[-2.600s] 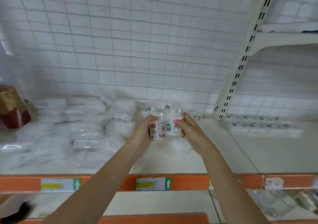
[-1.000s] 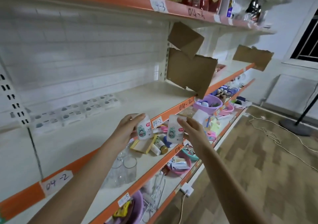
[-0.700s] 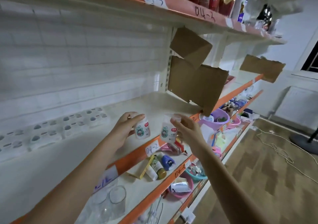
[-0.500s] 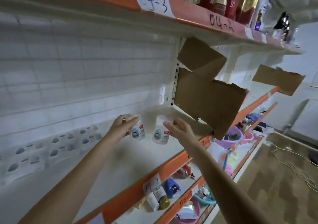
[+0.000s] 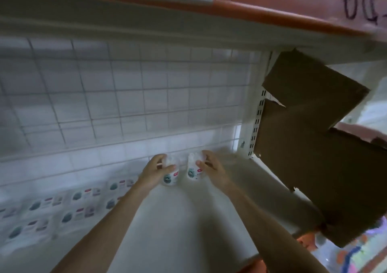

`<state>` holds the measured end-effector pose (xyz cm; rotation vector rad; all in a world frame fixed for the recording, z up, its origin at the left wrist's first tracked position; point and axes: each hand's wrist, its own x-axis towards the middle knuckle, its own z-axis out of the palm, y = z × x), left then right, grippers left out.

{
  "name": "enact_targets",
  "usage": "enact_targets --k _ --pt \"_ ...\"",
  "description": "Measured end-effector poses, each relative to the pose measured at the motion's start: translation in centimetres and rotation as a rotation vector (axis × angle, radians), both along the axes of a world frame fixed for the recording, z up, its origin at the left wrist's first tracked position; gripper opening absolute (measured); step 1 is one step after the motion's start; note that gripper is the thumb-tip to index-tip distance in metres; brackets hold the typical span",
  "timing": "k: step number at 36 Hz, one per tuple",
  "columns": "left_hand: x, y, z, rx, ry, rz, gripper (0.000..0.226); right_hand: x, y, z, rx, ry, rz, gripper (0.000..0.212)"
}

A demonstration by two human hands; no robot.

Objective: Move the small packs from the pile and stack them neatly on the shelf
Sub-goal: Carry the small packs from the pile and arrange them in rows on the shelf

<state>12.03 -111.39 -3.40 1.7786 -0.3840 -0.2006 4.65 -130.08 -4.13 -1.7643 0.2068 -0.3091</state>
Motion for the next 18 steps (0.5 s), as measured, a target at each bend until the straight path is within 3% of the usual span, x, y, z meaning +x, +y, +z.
enact_targets --k 6,12,18 --pt "0.1 -0.3 -0.5 -0.025 -0.017 0.012 0.047 2.7 -0.3 -1.2 -0.052 -0.017 0.105 0.029" --pt "-0.2 -0.9 -1.3 -0.107 -0.002 0.159 0.052 4.5 -0.6 -1.1 -0.083 -0.069 0.209 0.024" --pt "-0.7 -1.5 -1.4 -0.15 -0.028 0.231 0.039 5.5 -1.2 -1.6 -0.184 -0.094 0.233 0.034"
